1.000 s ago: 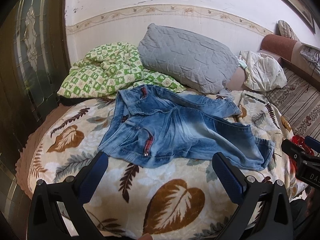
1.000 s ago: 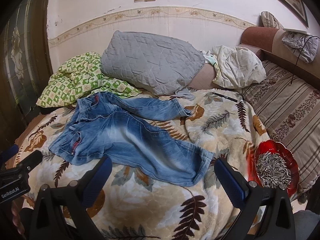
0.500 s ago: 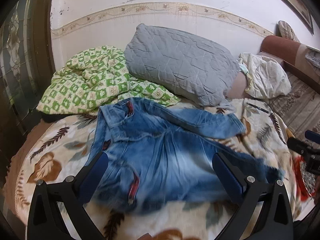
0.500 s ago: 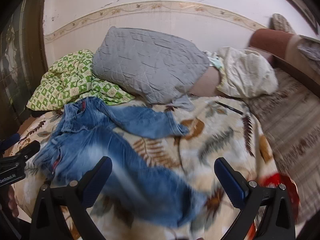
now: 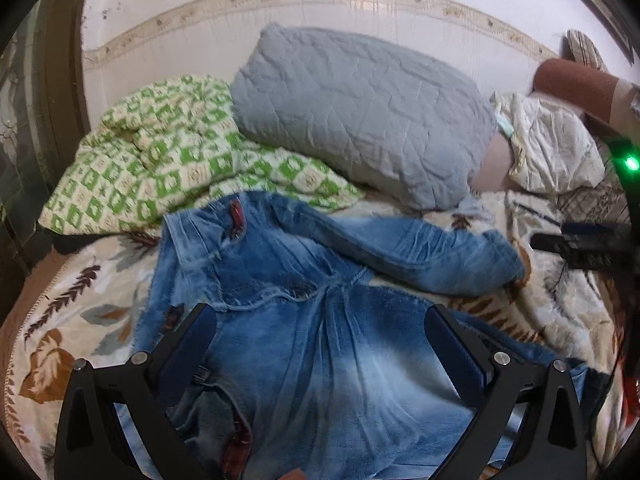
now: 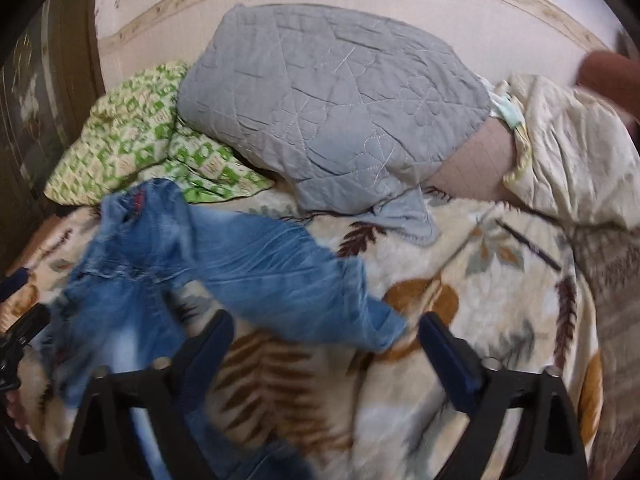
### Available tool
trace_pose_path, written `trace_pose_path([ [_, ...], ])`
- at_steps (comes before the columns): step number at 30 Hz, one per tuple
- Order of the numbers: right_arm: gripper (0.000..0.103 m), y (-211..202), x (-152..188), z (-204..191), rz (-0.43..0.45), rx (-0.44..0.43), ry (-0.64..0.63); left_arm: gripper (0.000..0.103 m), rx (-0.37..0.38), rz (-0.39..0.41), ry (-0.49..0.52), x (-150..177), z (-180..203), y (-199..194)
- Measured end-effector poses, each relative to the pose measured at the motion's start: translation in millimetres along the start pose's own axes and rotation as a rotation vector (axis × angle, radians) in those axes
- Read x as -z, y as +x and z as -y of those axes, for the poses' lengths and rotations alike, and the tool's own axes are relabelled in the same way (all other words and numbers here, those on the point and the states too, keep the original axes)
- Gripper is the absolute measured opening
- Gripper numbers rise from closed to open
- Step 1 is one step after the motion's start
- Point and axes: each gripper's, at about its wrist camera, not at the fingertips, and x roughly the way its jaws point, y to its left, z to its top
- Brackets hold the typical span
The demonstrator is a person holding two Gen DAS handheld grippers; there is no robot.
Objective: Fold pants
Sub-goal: 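Grasp a jeans leg hem with the right gripper and pull it straight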
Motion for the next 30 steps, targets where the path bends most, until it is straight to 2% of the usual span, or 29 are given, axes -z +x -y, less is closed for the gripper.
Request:
trace_pose_path([
  [2,0.086,23,-4,2,-0.048,0.018,-0.03,0.103,-0.002,-0.018,0.01,2,3,8],
  [3,0.077,34,-6,5,-0.07,0.007,-0.031,0.103,0.002,-0.021,0.012,2,3,10],
  [6,0.06,66,-9,14,-0.12,-0.044,-0.033,0.103,0.015,-0.023,0.011,4,4,11],
  [8,0.051,85,-10,17,-0.147,-0.058,-0.044,0.103,0.017,-0.022,0.016,5,4,11],
  [13,0.024,98,-6,18,-0.163,-0.11,-0.073,0.103,0.006,-0.034,-0.002,5,-3,17],
  [15,0.009,95,-4,19,-0.161,-0.129,-0.082,0.103,0.001,-0.045,-0.014,5,-6,19],
  [20,0.007,67,-4,14,-0.115,-0.141,-0.143,0.103,0.005,-0.036,-0.027,5,-9,16],
  [24,0.006,45,-21,10,-0.071,-0.097,-0.255,0.103,0.009,-0.035,-0.031,5,-9,16],
  [28,0.006,14,-59,11,0.054,-0.017,-0.364,0.103,-0.001,-0.032,-0.037,4,-10,18],
  [30,0.006,-1,-78,7,0.147,0.048,-0.448,0.103,-0.004,-0.031,-0.042,3,-11,19],
])
